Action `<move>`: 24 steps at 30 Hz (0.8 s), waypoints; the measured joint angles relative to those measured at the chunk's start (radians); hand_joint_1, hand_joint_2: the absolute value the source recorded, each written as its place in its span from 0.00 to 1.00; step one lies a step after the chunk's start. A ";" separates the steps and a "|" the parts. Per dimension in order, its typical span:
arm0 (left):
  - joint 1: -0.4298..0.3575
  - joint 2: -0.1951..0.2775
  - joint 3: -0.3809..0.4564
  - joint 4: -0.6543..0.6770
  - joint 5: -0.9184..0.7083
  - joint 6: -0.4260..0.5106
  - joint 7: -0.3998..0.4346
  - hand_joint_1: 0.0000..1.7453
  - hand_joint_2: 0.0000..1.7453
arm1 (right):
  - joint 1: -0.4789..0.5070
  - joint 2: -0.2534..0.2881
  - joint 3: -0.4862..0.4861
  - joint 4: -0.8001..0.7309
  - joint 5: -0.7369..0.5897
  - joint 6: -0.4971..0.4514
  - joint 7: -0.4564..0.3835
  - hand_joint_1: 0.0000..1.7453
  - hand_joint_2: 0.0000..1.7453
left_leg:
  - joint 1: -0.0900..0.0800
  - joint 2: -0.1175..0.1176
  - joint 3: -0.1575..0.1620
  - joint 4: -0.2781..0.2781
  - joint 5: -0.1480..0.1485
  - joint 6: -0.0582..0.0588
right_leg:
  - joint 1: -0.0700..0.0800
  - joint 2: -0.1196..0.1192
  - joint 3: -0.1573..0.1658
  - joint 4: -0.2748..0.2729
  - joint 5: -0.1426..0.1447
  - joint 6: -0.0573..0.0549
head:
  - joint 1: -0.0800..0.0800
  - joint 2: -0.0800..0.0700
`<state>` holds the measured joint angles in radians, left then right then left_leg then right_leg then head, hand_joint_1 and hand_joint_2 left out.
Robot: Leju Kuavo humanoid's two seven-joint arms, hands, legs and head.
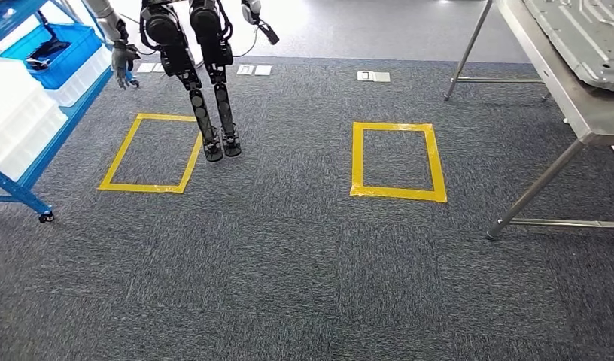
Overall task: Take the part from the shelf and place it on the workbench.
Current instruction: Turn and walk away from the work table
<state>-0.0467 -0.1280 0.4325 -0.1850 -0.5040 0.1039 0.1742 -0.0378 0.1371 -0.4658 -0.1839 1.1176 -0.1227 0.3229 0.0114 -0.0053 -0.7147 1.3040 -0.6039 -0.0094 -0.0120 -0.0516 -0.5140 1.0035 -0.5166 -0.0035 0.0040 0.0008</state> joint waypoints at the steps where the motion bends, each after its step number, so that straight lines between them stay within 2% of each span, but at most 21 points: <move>1: 0.001 0.004 0.002 0.000 0.000 -0.003 0.001 0.00 0.00 | -0.001 0.000 0.000 0.000 0.000 -0.002 -0.002 0.00 0.00 | 0.000 0.004 0.016 -0.028 0.021 0.002 | 0.001 -0.010 0.000 0.000 -0.001 -0.001 | 0.000 0.000; 2: 0.001 0.009 0.003 0.000 -0.002 -0.005 0.003 0.00 0.00 | -0.001 0.000 0.000 0.000 -0.001 -0.005 -0.004 0.00 0.00 | 0.000 0.015 0.052 -0.092 0.053 0.005 | 0.002 -0.020 0.001 0.000 -0.002 -0.002 | 0.000 0.000; 3: -0.001 0.012 0.004 0.000 -0.004 -0.007 0.003 0.00 0.00 | -0.002 0.000 0.000 0.000 -0.001 -0.008 -0.006 0.00 0.00 | -0.003 0.035 0.093 -0.167 0.081 0.009 | 0.005 -0.029 0.004 0.000 -0.004 -0.002 | -0.001 0.000; 5: -0.005 0.020 0.005 0.000 -0.012 -0.009 0.003 0.00 0.00 | -0.003 0.000 0.000 0.000 -0.004 -0.014 -0.009 0.00 0.00 | -0.009 0.064 0.148 -0.271 0.113 0.016 | 0.012 -0.047 0.009 0.001 -0.008 0.002 | 0.001 0.000; 6: -0.007 0.024 0.005 0.000 -0.015 -0.010 0.000 0.00 0.00 | -0.003 0.000 0.000 0.000 -0.006 -0.016 -0.009 0.00 0.00 | -0.013 0.066 0.154 -0.286 0.116 0.019 | 0.015 -0.054 0.010 0.000 -0.009 0.005 | 0.002 0.000; 8: -0.006 0.034 0.008 0.000 -0.017 -0.007 -0.011 0.00 0.00 | -0.005 0.001 -0.001 0.000 -0.015 -0.020 -0.009 0.00 0.00 | -0.014 0.045 0.154 -0.293 0.124 0.028 | 0.015 -0.067 0.012 -0.001 -0.011 0.012 | 0.004 0.000; 9: -0.006 0.039 0.011 0.000 -0.015 -0.004 -0.019 0.00 0.00 | -0.006 0.001 -0.002 0.000 -0.021 -0.023 -0.010 0.00 0.00 | -0.012 0.034 0.157 -0.301 0.130 0.035 | 0.014 -0.055 0.011 0.006 -0.017 0.015 | 0.005 0.000; 10: -0.007 0.045 0.015 0.000 -0.014 -0.002 -0.026 0.00 0.00 | -0.006 0.001 -0.005 -0.001 -0.026 -0.026 -0.010 0.00 0.00 | -0.008 0.024 0.159 -0.309 0.136 0.041 | 0.013 -0.032 0.002 0.029 -0.032 0.016 | 0.006 0.000; 12: -0.010 0.054 0.021 -0.001 -0.012 0.001 -0.042 0.00 0.00 | -0.004 0.002 -0.009 -0.001 -0.032 -0.029 -0.011 0.00 0.00 | -0.005 0.003 0.160 -0.316 0.143 0.049 | 0.008 0.024 -0.044 0.134 -0.082 0.012 | 0.010 0.000; 14: -0.012 0.062 0.026 -0.001 -0.008 0.009 -0.065 0.00 0.00 | -0.001 0.001 -0.012 -0.001 -0.032 -0.029 -0.013 0.00 0.00 | -0.005 -0.021 0.157 -0.316 0.145 0.051 | 0.003 0.044 -0.104 0.257 -0.127 0.012 | 0.011 0.000; 15: -0.012 0.065 0.031 -0.001 -0.002 0.016 -0.080 0.00 0.00 | 0.001 0.001 -0.013 -0.001 -0.028 -0.029 -0.015 0.00 0.00 | -0.004 -0.035 0.156 -0.315 0.146 0.050 | 0.001 0.046 -0.117 0.281 -0.128 0.018 | 0.012 0.000; 16: -0.011 0.068 0.038 -0.001 0.006 0.023 -0.093 0.00 0.00 | 0.002 0.000 -0.013 -0.001 -0.021 -0.029 -0.017 0.00 0.00 | -0.004 -0.048 0.157 -0.315 0.147 0.048 | -0.001 0.047 -0.110 0.263 -0.113 0.027 | 0.012 0.000; 17: -0.010 0.069 0.045 -0.001 0.014 0.028 -0.103 0.00 0.00 | 0.003 -0.001 -0.013 -0.001 -0.014 -0.028 -0.018 0.00 0.00 | -0.003 -0.062 0.158 -0.314 0.147 0.046 | -0.004 0.054 -0.083 0.204 -0.083 0.037 | 0.012 0.000; 18: -0.010 0.070 0.052 -0.001 0.020 0.031 -0.110 0.00 0.00 | 0.004 -0.002 -0.013 -0.001 -0.008 -0.028 -0.019 0.00 0.00 | -0.002 -0.075 0.158 -0.312 0.148 0.042 | -0.010 0.071 -0.049 0.128 -0.052 0.047 | 0.012 0.000; 19: -0.010 0.072 0.058 -0.001 0.023 0.033 -0.114 0.00 0.00 | 0.004 -0.003 -0.013 -0.001 -0.004 -0.027 -0.019 0.00 0.00 | -0.004 -0.086 0.157 -0.309 0.147 0.037 | -0.012 0.087 -0.021 0.062 -0.027 0.051 | 0.012 0.000; 20: -0.010 0.073 0.063 -0.001 0.025 0.033 -0.116 0.00 0.00 | 0.003 -0.003 -0.013 -0.001 -0.001 -0.027 -0.020 0.00 0.00 | -0.005 -0.096 0.155 -0.307 0.146 0.031 | -0.013 0.099 -0.003 0.017 -0.011 0.050 | 0.012 0.000; 21: -0.009 0.075 0.068 -0.001 0.027 0.034 -0.118 0.00 0.00 | 0.002 -0.003 -0.012 -0.001 0.002 -0.026 -0.020 0.00 0.00 | -0.006 -0.103 0.152 -0.306 0.146 0.025 | -0.012 0.104 0.002 -0.001 -0.007 0.044 | 0.011 0.000; 22: -0.008 0.077 0.073 -0.001 0.033 0.035 -0.122 0.00 0.00 | 0.000 -0.004 -0.011 -0.001 0.009 -0.024 -0.021 0.00 0.00 | -0.006 -0.111 0.149 -0.306 0.147 0.019 | -0.007 0.096 0.003 -0.001 -0.005 0.037 | 0.011 0.000; 23: -0.006 0.078 0.080 -0.001 0.042 0.036 -0.126 0.00 0.00 | -0.001 -0.004 -0.009 -0.001 0.019 -0.022 -0.023 0.00 0.00 | -0.003 -0.116 0.146 -0.306 0.149 0.014 | -0.009 0.087 0.005 -0.001 -0.002 0.030 | 0.010 0.000; 24: -0.003 0.078 0.088 -0.001 0.053 0.036 -0.131 0.00 0.00 | -0.003 -0.005 -0.006 -0.001 0.032 -0.020 -0.026 0.00 0.00 | -0.001 -0.105 0.142 -0.301 0.145 0.011 | -0.010 0.078 0.006 -0.002 0.001 0.022 | 0.009 0.000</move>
<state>-0.0501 -0.0502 0.5207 -0.1862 -0.4506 0.1396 0.0428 -0.0404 0.1321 -0.4714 -0.1846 1.1495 -0.1431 0.2964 0.0101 -0.1100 -0.5729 1.0035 -0.4585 0.0012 -0.0216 0.0263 -0.5075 1.0010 -0.5155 0.0189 0.0130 0.0008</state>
